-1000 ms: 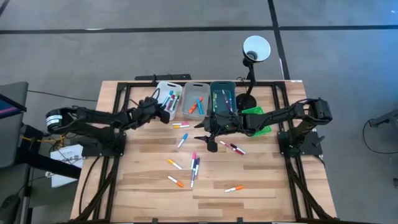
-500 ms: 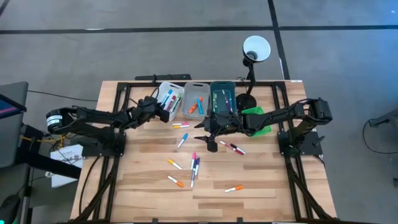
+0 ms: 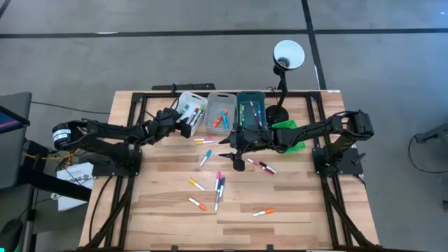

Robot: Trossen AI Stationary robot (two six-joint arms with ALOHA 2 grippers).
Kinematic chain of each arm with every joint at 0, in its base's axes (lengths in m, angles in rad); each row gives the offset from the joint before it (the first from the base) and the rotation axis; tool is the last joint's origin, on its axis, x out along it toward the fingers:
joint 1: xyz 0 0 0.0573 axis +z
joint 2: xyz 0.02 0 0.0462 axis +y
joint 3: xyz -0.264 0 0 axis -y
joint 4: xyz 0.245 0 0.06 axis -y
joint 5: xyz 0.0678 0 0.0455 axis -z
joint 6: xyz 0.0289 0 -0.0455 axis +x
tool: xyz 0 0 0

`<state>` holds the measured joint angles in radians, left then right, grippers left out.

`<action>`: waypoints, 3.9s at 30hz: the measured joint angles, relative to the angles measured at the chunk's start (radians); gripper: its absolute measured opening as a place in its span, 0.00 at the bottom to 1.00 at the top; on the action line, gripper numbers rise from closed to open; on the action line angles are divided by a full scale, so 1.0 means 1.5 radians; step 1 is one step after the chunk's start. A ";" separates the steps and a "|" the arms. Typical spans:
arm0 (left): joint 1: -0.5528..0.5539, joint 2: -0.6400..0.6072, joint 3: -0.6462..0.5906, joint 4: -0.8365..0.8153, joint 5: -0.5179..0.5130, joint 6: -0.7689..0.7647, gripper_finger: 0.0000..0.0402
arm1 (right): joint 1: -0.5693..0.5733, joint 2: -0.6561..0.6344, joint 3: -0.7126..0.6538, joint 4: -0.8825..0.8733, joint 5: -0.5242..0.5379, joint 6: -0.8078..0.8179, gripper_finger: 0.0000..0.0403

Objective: Pick & Place Markers
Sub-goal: Put the yellow highlighter pen into the green bin

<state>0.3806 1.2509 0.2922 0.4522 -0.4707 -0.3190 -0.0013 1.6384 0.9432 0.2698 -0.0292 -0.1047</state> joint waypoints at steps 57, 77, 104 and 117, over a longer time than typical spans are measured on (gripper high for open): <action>-0.449 0.217 -0.072 0.201 0.314 0.138 0.17 | 0.051 0.021 0.000 0.022 0.003 0.023 0.55; -0.430 0.060 -0.074 0.188 0.225 0.139 0.11 | 0.062 0.283 0.107 0.178 0.000 -0.005 0.55; -0.430 0.053 -0.073 0.193 0.139 0.157 0.13 | 0.051 0.280 0.113 0.158 0.002 -0.006 0.18; -0.431 0.053 -0.073 0.193 0.121 0.155 0.19 | 0.051 0.274 0.113 0.131 0.003 0.023 0.10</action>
<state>-0.2653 1.3300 0.1833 0.7418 -0.2894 -0.0864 0.0755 2.0501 1.1127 0.4669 -0.0241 -0.0700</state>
